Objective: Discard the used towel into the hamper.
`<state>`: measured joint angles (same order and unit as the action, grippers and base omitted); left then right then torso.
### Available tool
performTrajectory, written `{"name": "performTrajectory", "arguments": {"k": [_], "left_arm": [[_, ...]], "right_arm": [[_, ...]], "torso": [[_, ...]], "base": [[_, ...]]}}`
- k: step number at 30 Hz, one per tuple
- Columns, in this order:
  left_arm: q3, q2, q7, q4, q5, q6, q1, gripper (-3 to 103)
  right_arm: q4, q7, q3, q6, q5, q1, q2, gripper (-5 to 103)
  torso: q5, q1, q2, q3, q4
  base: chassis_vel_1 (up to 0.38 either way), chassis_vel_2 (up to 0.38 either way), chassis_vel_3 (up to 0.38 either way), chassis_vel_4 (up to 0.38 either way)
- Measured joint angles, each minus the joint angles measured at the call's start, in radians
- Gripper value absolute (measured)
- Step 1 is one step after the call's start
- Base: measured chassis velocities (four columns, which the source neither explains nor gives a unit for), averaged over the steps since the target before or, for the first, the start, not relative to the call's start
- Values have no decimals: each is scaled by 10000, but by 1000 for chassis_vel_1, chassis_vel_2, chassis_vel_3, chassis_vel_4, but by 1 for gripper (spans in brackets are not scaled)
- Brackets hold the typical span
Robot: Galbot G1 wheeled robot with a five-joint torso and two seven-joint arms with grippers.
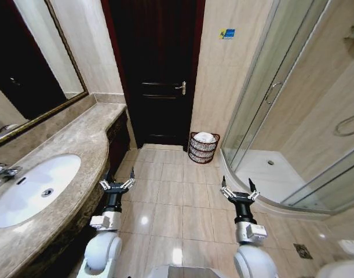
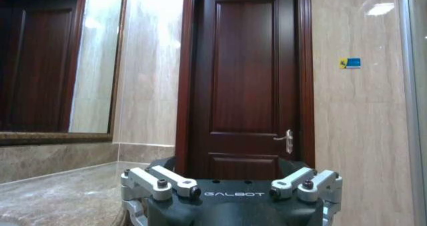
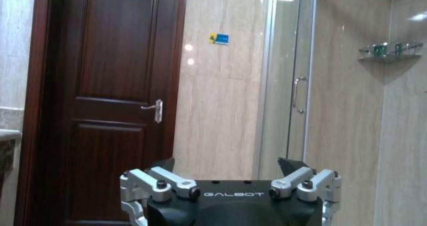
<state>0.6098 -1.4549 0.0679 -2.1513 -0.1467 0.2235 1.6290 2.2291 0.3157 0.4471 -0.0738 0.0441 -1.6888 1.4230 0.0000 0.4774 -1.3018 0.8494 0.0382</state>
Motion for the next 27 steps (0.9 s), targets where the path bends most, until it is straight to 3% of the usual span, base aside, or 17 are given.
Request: {"name": "performTrajectory", "arguments": {"k": [27], "left_arm": [[8,-1,6,-28,0,-26,0,100]], "right_arm": [[-2,6,-1,34,4,2,4,100]], "torso": [[0,-1,0,0,0]], "base": [[0,0,0,0]]}}
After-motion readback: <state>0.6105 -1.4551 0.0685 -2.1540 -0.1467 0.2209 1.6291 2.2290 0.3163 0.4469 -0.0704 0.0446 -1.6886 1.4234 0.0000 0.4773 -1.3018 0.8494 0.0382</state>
